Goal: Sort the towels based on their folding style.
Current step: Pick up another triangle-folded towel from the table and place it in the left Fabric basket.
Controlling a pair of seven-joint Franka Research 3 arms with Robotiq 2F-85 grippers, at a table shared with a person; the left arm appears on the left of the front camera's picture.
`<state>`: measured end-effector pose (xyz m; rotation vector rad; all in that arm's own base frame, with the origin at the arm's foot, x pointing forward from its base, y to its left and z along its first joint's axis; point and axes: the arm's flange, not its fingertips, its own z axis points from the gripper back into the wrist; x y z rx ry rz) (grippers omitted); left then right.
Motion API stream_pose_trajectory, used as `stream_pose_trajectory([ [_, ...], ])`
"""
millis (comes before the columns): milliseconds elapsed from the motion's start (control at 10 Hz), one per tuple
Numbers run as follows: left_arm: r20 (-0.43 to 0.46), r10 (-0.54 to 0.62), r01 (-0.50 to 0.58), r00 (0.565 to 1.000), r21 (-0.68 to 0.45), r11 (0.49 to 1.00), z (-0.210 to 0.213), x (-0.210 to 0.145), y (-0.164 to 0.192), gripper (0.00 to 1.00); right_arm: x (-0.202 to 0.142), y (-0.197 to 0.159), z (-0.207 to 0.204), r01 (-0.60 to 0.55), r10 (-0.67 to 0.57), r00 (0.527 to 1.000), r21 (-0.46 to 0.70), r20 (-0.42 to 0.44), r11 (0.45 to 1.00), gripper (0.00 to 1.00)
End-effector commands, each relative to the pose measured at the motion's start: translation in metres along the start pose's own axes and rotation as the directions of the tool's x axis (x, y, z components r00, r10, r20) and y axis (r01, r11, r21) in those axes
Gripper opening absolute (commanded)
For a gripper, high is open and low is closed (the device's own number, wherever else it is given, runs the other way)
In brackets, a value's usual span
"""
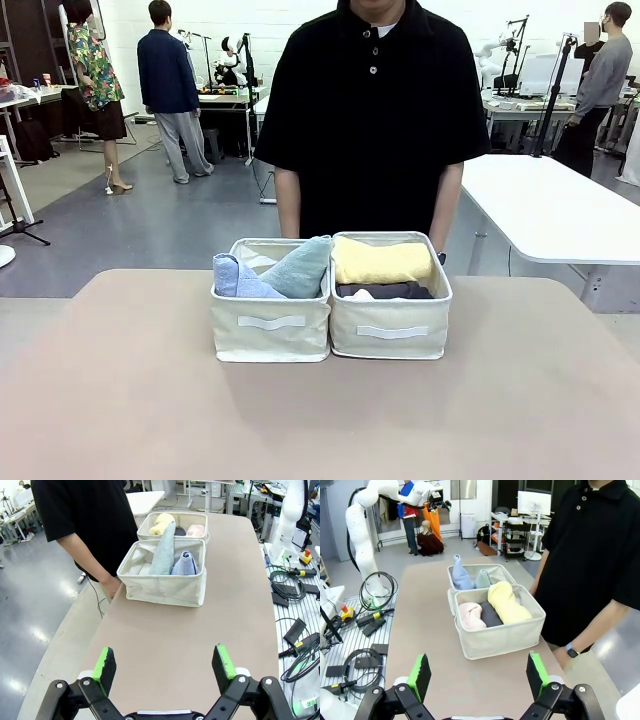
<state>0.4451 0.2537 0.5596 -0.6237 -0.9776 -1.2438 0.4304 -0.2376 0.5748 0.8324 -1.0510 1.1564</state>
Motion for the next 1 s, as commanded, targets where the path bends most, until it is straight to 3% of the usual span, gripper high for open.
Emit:
stream_pose_trajectory([
  [0,-0.001,-0.004,0.004,1.0,0.0,1.0,0.0011,0.0012,-0.0011,1.0,-0.0026,0.0031,0.0051,0.003,-0.004,1.0,-0.01,-0.025,1.0,1.0],
  [900,-0.001,-0.004,0.004,1.0,0.0,1.0,0.0011,0.0012,-0.0011,1.0,-0.0026,0.0031,0.0051,0.003,-0.004,1.0,-0.01,-0.025,1.0,1.0],
])
